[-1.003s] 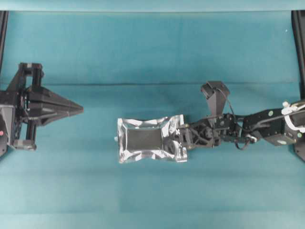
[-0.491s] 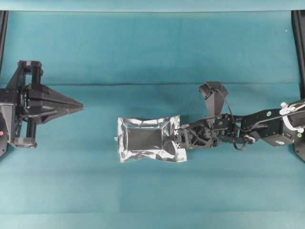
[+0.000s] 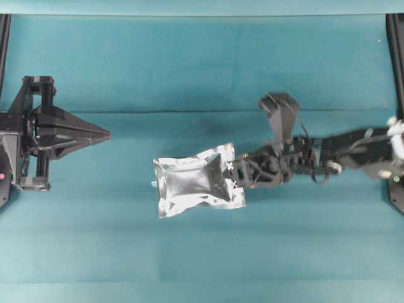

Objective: Hand over the silver zip bag and make it stand upright.
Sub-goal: 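Lift the bag with the right gripper and swing it upright toward the left gripper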

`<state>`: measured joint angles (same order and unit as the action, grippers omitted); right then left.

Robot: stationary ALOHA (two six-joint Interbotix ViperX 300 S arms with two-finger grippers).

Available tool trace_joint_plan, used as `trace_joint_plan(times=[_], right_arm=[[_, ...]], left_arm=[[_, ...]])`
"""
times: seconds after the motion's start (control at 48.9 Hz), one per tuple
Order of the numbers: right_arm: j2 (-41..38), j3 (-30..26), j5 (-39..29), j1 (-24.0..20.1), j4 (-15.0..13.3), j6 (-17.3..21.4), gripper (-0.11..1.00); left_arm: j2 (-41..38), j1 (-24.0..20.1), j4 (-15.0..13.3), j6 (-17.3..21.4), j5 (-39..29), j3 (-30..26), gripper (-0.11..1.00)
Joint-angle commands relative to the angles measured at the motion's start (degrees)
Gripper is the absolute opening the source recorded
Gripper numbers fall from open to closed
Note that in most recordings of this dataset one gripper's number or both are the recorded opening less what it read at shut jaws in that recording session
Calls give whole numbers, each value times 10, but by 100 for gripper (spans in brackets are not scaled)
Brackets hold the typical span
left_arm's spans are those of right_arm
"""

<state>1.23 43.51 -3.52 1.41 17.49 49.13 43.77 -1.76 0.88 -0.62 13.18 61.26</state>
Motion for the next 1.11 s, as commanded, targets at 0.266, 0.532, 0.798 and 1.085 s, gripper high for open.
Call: trace_joint_plan(times=[0.266,0.532,0.798,1.085], right_arm=[[44,-160,-265,36,-51,-130,2],[3,-280,-419,37,-62,-228,2],[-62,-405,-578,33,-62,-347,2],[-116,-513,-669,22,-116,-465,2]], left_arm=[[-2,-1,2,2,-3,-6,1],[0,-2,2,-1,-19,-5,1],[2,-1,1,0,-35,-5,1],[33,-3,1,-1,-35,9,1]])
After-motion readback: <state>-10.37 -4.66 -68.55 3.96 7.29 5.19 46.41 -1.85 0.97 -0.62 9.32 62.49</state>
